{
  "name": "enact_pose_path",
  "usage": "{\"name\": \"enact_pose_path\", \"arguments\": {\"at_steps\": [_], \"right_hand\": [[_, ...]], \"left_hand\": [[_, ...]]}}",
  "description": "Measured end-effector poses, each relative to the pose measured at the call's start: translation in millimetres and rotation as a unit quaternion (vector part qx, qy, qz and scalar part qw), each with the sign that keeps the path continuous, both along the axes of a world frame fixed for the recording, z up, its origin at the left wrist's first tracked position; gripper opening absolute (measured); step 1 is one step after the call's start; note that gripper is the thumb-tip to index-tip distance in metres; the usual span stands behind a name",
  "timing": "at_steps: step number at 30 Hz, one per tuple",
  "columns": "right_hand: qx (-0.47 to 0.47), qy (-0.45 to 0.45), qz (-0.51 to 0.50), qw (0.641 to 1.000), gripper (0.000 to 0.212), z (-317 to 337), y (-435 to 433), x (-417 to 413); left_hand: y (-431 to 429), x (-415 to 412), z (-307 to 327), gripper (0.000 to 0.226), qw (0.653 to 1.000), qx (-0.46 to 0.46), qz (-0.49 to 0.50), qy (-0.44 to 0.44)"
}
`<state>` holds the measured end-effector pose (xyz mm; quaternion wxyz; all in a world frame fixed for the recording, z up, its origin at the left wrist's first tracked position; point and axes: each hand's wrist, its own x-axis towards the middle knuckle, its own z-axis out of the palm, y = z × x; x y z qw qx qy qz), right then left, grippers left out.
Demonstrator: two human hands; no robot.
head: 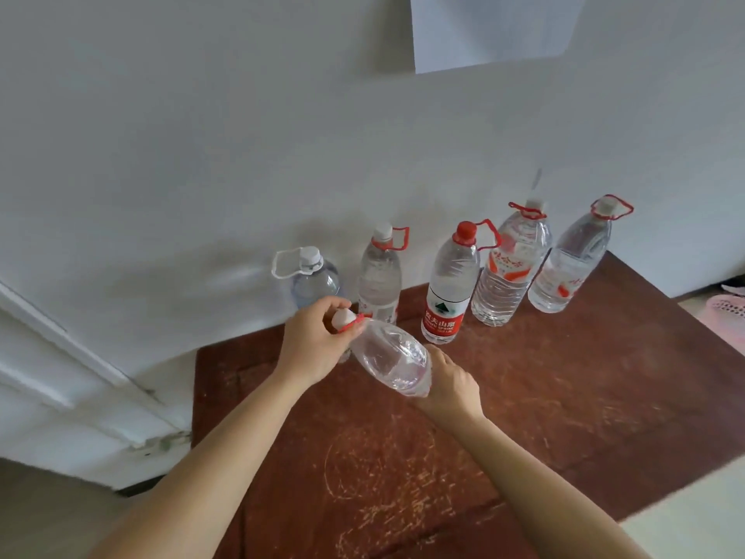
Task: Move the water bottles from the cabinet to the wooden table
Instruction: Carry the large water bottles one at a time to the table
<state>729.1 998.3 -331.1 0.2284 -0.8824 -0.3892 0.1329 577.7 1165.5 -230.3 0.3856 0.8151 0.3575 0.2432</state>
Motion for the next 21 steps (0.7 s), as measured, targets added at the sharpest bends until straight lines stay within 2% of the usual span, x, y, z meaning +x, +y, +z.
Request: {"name": "enact_pose_path", "arguments": {"at_steps": [6, 10, 12, 15, 18, 21], "right_hand": [[0.02, 0.11, -0.03, 0.993, 0.101, -24.1, 50.7, 38.6], [0.053, 0.171, -0.039, 0.983, 0.097, -35.9, 67.9, 54.7], [0.063, 0.193, -0.035, 0.979, 0.095, -43.3, 65.3, 63.1], [0.078, 0.231, -0.04, 0.969, 0.098, -54.5, 50.5, 71.2], [0.09, 0.247, -0.041, 0.964, 0.101, -60.7, 39.8, 75.3], [0.086, 0.232, -0.03, 0.968, 0.1, -57.4, 40.7, 80.5]], "left_hand": [[18.7, 68.2, 6.6, 0.039, 0.997, 0.07, -0.028, -0.025], [23.4, 101.0, -1.8, 0.046, 0.988, 0.15, -0.022, -0.019], [18.1, 112.9, -7.8, 0.048, 0.987, 0.155, -0.016, -0.037], [-0.8, 128.9, -18.0, 0.049, 0.984, 0.155, -0.06, -0.068], [-19.5, 140.4, -29.5, 0.044, 0.97, 0.204, -0.1, -0.092], [-21.6, 141.9, -36.1, 0.042, 0.97, 0.214, -0.062, -0.095]]}}
